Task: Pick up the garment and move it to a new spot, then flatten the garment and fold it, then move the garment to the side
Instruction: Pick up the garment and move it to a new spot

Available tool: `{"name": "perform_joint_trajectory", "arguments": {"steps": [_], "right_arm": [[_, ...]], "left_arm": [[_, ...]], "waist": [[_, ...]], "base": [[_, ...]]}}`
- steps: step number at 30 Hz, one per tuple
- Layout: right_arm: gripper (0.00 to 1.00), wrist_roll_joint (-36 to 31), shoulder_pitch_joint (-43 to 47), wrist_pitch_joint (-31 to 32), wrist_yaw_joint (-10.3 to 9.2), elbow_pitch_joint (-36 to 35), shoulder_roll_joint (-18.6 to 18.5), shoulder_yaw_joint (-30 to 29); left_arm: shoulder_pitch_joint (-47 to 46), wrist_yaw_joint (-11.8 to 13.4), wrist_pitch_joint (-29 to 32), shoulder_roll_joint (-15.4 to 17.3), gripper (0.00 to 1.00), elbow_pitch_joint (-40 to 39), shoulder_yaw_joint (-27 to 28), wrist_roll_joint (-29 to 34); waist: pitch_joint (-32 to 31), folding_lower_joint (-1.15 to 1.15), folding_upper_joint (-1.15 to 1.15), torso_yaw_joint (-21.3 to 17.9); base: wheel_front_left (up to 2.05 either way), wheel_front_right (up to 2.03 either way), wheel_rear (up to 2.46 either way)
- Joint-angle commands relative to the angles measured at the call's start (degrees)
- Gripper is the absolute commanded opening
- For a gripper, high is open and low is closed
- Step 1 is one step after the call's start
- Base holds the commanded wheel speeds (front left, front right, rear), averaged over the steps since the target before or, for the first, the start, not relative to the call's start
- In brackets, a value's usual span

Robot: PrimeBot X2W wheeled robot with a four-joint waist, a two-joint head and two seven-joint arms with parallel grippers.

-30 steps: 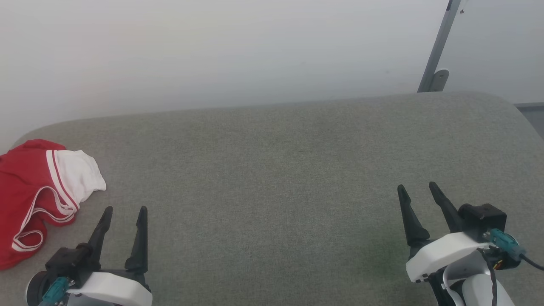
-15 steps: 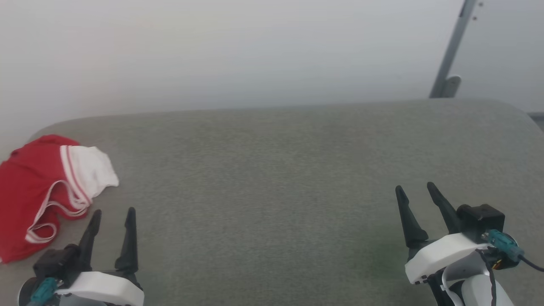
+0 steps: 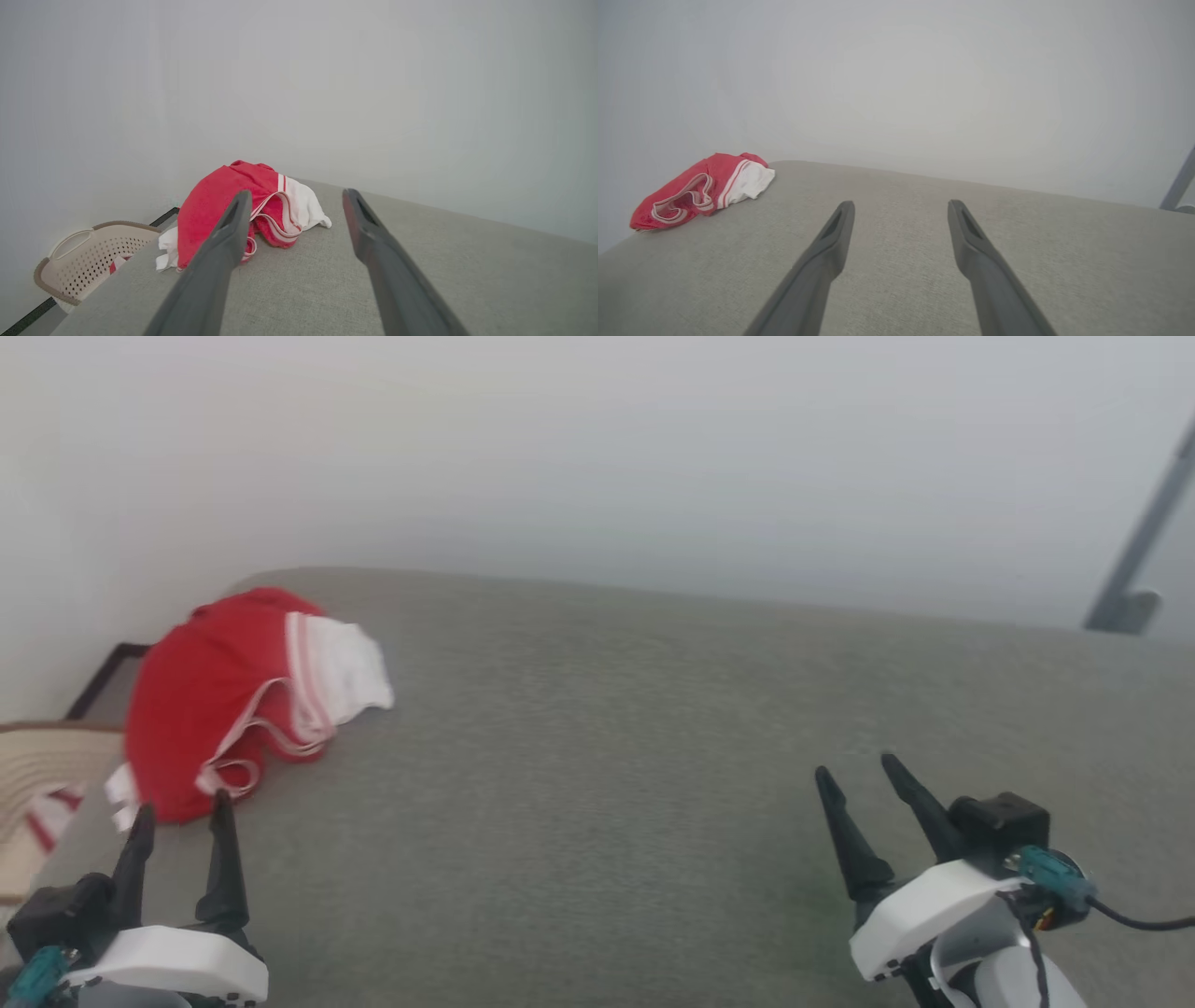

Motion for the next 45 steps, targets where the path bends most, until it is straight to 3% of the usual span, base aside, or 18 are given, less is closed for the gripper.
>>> {"name": "perform_joint_trajectory", "arguments": {"steps": [1, 9, 18, 25, 33, 45], "right_arm": [[1.00, 0.6, -0.5, 0.0, 0.01, 0.2, -0.1, 0.7], [1.00, 2.0, -1.3, -0.6, 0.00, 1.5, -0.3, 4.3], [1.00, 2.2, -1.8, -0.9, 0.00, 2.2, -0.7, 5.1], [1.00, 1.9, -2.0, -0.3, 0.00, 1.4, -1.3, 4.8], [1.00, 1.2, -3.1, 1.2, 0.00, -0.4, -2.5, 4.2], [1.00, 0.2, -6.2, 3.8, 0.00, -4.4, -5.3, 3.4]], "left_arm": [[-0.1, 0.3, 0.2, 0.2, 1.00, -0.2, 0.3, -0.1], [1.5, 1.3, 1.9, 0.7, 1.00, -1.7, 0.7, -0.9], [2.1, 1.5, 2.8, 0.7, 1.00, -3.0, 0.8, -2.3], [0.6, 2.1, 3.5, 0.4, 1.00, -3.3, 0.6, -3.1], [-4.4, 0.6, 4.6, 2.5, 1.00, -0.2, 0.0, -3.6], [-17.7, -1.1, 1.8, 4.8, 1.00, 11.0, -0.7, -4.7]], "waist": [[-0.9, 0.00, 0.00, 2.6], [-1.9, 0.00, 0.00, 8.0], [-1.5, 0.00, 0.00, 10.1], [-0.2, 0.00, 0.00, 9.9], [3.2, 0.00, 0.00, 8.8], [11.5, 0.00, 0.00, 6.1]], "base": [[0.00, 0.00, 0.00], [0.00, 0.00, 0.00], [0.00, 0.00, 0.00], [0.00, 0.00, 0.00], [0.00, 0.00, 0.00], [0.00, 0.00, 0.00]]}}
